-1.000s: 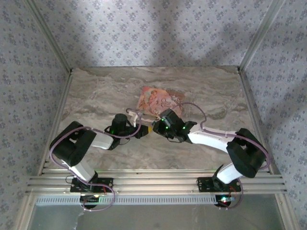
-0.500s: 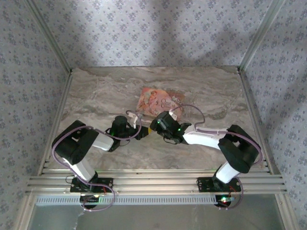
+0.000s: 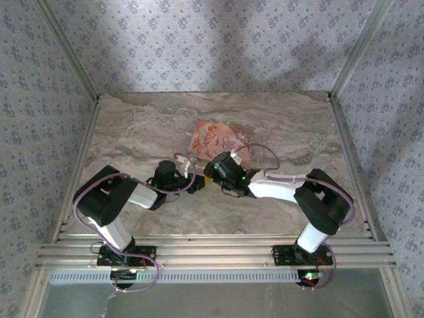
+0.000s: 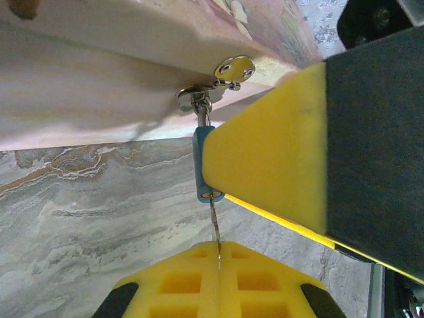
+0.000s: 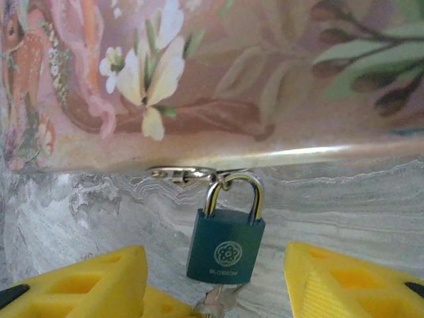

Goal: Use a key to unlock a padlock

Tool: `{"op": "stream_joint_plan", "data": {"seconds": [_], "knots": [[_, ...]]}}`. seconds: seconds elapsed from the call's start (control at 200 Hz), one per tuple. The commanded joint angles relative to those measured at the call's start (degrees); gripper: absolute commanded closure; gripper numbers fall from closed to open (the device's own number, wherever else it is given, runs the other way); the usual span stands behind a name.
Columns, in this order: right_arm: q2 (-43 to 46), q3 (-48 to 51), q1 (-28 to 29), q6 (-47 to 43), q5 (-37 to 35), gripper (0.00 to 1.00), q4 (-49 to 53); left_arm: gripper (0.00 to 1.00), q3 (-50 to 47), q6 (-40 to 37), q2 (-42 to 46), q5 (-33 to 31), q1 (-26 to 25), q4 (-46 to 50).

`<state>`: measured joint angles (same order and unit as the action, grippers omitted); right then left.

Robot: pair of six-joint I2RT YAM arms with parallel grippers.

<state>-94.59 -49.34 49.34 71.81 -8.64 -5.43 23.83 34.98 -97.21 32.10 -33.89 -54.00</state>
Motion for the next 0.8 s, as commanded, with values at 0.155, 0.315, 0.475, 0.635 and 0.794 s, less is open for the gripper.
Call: {"op": "stream_joint_plan", "data": {"seconds": [0.155, 0.315, 0.475, 0.635, 0.794], "knots": [[-1.9, -1.8, -2.0, 1.9, 0.8, 0.45, -0.1, 1.0, -0.4, -0.5, -0.7, 0.7, -0.4, -3.1], [-3.0, -2.6, -2.7, 1.5, 2.2, 0.47, 0.0, 1.0, -0.5, -0.7, -1.1, 0.7, -0.4, -3.3], [-4.0, -3.1, -2.8, 1.3, 3.1, 0.5, -0.2, 1.0, -0.5, -0.8, -1.1, 0.9, -0.4, -3.3], [-4.6, -3.6, -3.2, 0.6, 3.7, 0.56, -0.3, 1.0, -0.5, -1.0, -1.1, 0.9, -0.4, -3.3], [-4.6, -4.4, -3.6, -0.6, 3.9, 0.68, 0.8, 1.0, -0.7, -1.5, -0.6, 1.0, -0.4, -2.8]]}}
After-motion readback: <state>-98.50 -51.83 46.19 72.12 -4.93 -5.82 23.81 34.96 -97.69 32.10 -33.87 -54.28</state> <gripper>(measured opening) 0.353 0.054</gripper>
